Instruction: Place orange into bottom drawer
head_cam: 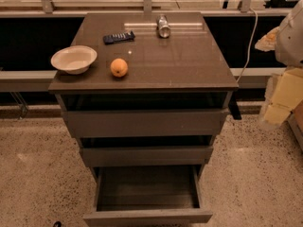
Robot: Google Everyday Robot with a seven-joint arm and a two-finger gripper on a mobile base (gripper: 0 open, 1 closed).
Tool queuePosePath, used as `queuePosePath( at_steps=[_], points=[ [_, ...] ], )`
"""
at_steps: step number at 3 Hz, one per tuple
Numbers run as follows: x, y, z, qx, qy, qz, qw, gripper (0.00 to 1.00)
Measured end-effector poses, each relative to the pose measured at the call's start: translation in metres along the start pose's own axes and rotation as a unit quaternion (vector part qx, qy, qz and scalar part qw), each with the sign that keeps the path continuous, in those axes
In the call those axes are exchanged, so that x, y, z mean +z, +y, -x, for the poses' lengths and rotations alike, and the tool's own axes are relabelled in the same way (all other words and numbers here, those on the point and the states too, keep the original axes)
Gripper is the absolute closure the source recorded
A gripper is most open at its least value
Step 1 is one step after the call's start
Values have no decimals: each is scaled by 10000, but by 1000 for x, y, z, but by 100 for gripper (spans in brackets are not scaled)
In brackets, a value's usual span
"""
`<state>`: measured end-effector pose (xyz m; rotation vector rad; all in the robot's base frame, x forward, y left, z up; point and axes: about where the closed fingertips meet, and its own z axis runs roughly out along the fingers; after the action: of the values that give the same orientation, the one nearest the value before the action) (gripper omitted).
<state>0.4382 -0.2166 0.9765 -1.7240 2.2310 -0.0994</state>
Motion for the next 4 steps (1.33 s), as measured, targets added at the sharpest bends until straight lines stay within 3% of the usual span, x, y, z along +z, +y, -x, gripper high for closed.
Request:
queuePosePath(
  at_steps=[1,2,3,4],
  points=[
    [0,0,0,0,0,0,10000,0],
    [5,-24,31,-311,-447,141,9984,0],
    [19,-71,107,-890,-959,204,9912,0],
    [52,-101,221,-1411,-1441,245,9791,0]
  ],
)
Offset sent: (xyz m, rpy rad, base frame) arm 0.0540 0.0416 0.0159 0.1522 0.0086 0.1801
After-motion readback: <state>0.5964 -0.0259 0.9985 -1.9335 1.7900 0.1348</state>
